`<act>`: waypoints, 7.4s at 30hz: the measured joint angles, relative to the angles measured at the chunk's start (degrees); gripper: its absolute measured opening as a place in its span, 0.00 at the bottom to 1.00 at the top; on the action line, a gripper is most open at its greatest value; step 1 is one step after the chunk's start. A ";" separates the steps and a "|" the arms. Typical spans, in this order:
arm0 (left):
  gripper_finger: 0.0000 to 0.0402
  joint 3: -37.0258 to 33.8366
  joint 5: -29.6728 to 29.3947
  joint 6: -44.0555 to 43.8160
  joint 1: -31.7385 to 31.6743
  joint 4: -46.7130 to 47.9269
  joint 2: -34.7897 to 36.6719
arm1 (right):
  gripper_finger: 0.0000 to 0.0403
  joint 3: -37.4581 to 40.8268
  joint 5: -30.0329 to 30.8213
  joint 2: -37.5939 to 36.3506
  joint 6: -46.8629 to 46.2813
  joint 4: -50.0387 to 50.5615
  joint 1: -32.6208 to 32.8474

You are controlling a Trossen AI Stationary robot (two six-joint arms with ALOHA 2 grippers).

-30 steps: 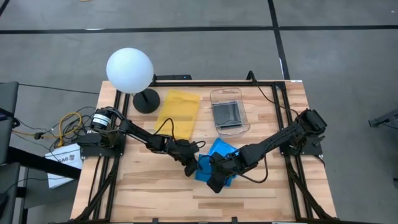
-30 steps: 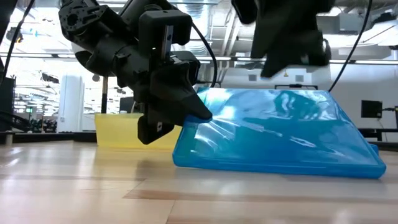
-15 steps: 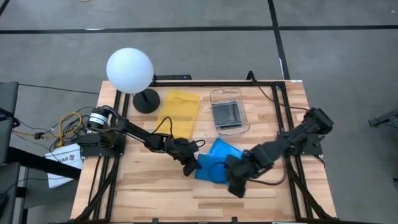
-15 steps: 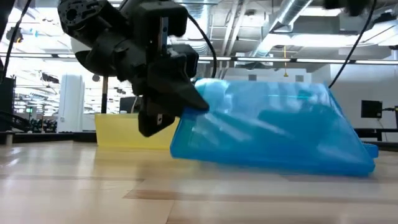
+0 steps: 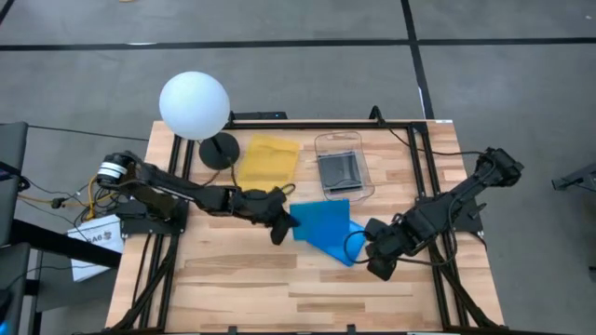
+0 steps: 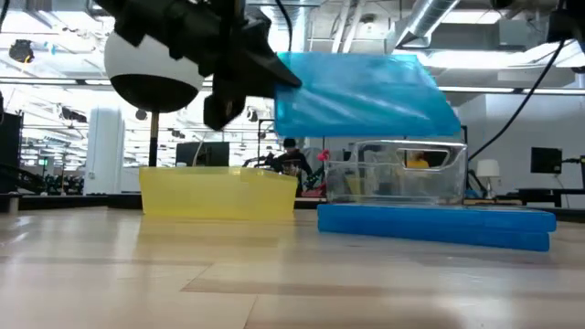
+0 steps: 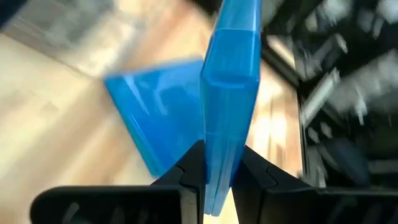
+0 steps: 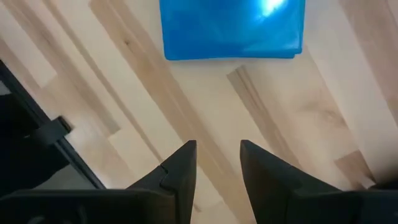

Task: Pick & place jewel cases by type
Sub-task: Put the blue CD case into the yellow bin

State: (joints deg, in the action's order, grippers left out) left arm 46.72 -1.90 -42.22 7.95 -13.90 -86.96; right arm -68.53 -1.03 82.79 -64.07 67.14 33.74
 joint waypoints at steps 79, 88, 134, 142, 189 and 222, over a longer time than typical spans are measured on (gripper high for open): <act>0.09 0.00 -41.92 -85.26 -0.18 32.45 5.94 | 0.29 20.20 19.53 -18.72 20.75 -16.48 -9.14; 0.09 0.00 -43.16 -86.53 -0.18 32.85 5.12 | 0.29 20.20 19.36 -18.72 21.23 -16.84 -9.14; 0.36 0.04 -30.71 -85.76 -7.14 30.85 2.48 | 0.29 20.20 18.92 -18.70 24.15 -19.60 -9.14; 0.49 0.04 -29.85 -85.54 -6.68 30.67 2.51 | 0.29 20.20 18.92 -18.70 25.19 -19.66 -9.14; 0.56 0.04 -2.44 17.53 -6.63 10.70 8.47 | 0.29 16.14 12.21 -21.13 -28.31 -21.40 -12.87; 0.56 -19.51 7.03 17.28 -6.55 -5.21 15.88 | 0.29 14.16 9.36 -18.50 -42.18 -13.36 -20.06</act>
State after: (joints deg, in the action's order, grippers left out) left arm 27.21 5.14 -24.95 1.40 -19.11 -71.08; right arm -54.37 8.33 64.29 -106.26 53.79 13.67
